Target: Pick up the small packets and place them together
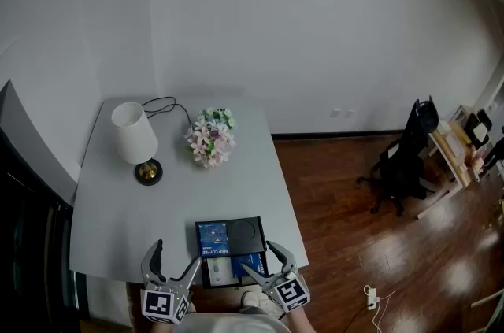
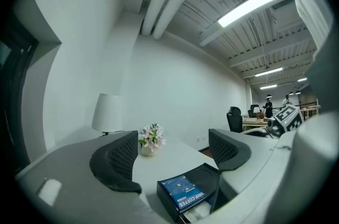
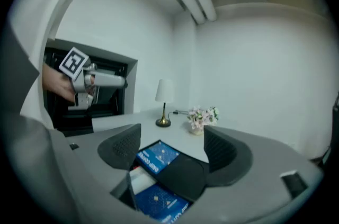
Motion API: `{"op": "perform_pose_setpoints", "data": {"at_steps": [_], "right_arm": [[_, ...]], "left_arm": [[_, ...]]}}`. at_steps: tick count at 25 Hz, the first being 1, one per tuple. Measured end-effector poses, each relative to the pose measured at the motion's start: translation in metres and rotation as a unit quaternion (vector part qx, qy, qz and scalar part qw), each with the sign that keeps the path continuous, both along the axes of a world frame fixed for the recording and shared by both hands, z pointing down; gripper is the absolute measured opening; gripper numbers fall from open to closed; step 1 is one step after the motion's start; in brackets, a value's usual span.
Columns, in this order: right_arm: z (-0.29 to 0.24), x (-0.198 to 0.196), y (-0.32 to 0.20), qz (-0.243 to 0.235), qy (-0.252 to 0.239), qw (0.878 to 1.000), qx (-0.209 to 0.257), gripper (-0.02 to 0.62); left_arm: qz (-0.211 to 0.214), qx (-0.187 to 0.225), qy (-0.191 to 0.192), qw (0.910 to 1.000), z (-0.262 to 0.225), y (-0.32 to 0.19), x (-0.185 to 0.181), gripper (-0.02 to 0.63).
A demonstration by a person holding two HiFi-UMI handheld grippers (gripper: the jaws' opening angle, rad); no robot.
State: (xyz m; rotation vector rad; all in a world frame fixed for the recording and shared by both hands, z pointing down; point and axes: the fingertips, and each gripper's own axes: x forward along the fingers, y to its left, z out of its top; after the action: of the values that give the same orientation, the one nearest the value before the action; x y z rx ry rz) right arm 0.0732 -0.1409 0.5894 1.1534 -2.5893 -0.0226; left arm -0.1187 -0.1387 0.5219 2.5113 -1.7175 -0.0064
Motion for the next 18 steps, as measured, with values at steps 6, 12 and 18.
{"op": "perform_pose_setpoints", "data": {"at_steps": [6, 12, 18], "right_arm": [[0.128, -0.007, 0.032, -0.096, 0.109, 0.969, -0.199, 0.262], [0.194, -0.015, 0.045, -0.152, 0.244, 0.926, -0.245, 0.262], [0.221, -0.018, 0.041, -0.166, 0.345, 0.894, -0.233, 0.262]], "left_arm": [[0.005, -0.018, 0.0, 0.9998, 0.009, 0.005, 0.002, 0.411], [0.003, -0.026, 0.0, 0.9996, 0.014, 0.012, -0.002, 0.411], [-0.003, -0.03, 0.0, 0.9995, 0.015, 0.017, -0.007, 0.411]]}}
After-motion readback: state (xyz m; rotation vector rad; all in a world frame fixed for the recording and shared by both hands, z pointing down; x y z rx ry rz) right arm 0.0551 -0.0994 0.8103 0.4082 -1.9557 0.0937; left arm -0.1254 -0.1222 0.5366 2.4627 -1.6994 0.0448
